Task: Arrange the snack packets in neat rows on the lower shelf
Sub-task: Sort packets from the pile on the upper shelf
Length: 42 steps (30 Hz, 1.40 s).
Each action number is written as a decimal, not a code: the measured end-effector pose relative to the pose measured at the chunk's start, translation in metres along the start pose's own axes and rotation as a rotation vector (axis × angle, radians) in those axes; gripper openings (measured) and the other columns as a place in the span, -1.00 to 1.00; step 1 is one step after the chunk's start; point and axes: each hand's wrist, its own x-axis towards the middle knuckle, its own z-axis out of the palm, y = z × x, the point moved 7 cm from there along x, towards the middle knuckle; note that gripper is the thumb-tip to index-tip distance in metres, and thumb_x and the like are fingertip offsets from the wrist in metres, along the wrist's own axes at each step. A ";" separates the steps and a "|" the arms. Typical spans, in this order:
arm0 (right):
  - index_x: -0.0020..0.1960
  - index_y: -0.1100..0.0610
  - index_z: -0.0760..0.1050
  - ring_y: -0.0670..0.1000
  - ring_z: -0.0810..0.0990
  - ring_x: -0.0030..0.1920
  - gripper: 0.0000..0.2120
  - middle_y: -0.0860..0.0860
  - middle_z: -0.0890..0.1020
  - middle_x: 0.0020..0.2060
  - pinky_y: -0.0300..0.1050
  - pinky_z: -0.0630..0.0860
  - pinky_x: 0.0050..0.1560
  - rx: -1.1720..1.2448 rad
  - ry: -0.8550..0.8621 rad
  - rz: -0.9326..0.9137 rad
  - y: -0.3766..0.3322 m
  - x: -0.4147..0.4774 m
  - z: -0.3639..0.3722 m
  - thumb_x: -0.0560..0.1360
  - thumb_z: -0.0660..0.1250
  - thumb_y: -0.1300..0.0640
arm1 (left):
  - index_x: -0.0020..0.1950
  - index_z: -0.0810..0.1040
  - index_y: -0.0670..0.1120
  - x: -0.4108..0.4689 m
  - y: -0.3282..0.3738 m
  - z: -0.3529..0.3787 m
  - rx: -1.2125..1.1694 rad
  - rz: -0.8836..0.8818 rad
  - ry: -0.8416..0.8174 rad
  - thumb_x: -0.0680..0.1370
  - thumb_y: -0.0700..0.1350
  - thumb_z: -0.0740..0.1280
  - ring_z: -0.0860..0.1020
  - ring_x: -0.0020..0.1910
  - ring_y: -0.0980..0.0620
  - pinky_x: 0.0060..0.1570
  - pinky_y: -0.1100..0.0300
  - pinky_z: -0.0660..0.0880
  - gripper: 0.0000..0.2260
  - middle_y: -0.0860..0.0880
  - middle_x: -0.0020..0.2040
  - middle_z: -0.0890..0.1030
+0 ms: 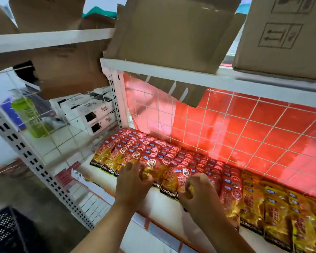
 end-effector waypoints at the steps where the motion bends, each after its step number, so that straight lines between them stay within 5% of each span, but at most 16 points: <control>1: -0.21 -0.05 0.40 -0.14 0.45 -0.11 -0.80 -0.18 0.41 -0.11 -0.17 0.50 -0.12 -0.015 0.012 0.010 -0.003 0.002 0.007 0.37 0.44 0.00 | 0.10 0.56 0.02 0.005 -0.008 0.005 0.004 0.010 0.006 0.35 0.16 0.26 0.53 -0.01 -0.10 0.01 0.02 0.53 -0.60 -0.02 -0.03 0.59; 6: -0.22 -0.03 0.41 -0.16 0.41 -0.13 -0.82 -0.18 0.41 -0.16 -0.32 0.36 -0.18 -0.054 0.060 0.066 -0.019 0.009 0.032 0.35 0.43 0.04 | 0.06 0.58 0.00 0.024 -0.025 0.020 0.009 0.095 0.007 0.35 0.08 0.40 0.55 -0.05 -0.06 0.07 0.01 0.50 -0.67 0.01 -0.05 0.58; 11: -0.22 0.00 0.43 -0.06 0.43 -0.13 -0.85 -0.09 0.43 -0.14 -0.09 0.50 -0.12 -0.105 0.089 0.135 -0.032 0.004 0.051 0.34 0.38 -0.01 | 0.07 0.61 -0.01 0.033 -0.025 0.025 0.026 0.139 -0.023 0.36 0.08 0.46 0.55 -0.05 -0.07 0.03 0.01 0.51 -0.66 0.01 -0.03 0.57; 20: -0.25 0.03 0.42 0.00 0.44 -0.18 -0.78 -0.03 0.42 -0.17 -0.10 0.47 -0.20 -0.181 0.152 0.246 -0.053 0.007 0.075 0.33 0.44 -0.02 | 0.15 0.57 0.05 0.035 -0.028 0.025 0.072 0.120 -0.061 0.42 0.18 0.48 0.56 0.07 -0.07 0.04 -0.01 0.53 -0.61 0.03 0.08 0.60; 25: -0.22 0.03 0.39 -0.01 0.40 -0.13 -0.76 -0.02 0.40 -0.14 -0.18 0.36 -0.15 -0.209 0.157 0.294 -0.067 0.016 0.088 0.41 0.43 -0.05 | 0.15 0.57 0.04 0.034 -0.029 0.022 0.073 0.125 -0.048 0.42 0.18 0.51 0.55 0.07 -0.09 0.02 -0.04 0.54 -0.61 0.01 0.09 0.59; 30: -0.11 0.00 0.46 -0.04 0.44 -0.04 -0.70 -0.05 0.42 -0.08 -0.15 0.56 -0.04 -0.192 0.199 0.358 -0.074 0.031 0.096 0.48 0.36 -0.23 | 0.20 0.61 0.00 0.034 -0.032 0.022 0.054 0.111 -0.030 0.48 0.09 0.48 0.57 0.11 -0.09 0.03 -0.05 0.54 -0.66 -0.02 0.13 0.63; 42: 0.11 0.14 0.58 0.09 0.50 0.10 -0.70 0.06 0.50 0.05 -0.09 0.54 0.14 -0.172 0.201 0.387 -0.069 0.043 0.108 0.53 0.36 -0.06 | 0.16 0.62 0.00 0.034 -0.035 0.024 0.046 0.123 -0.046 0.48 0.05 0.46 0.56 0.05 -0.15 -0.02 -0.09 0.55 -0.71 -0.04 0.11 0.62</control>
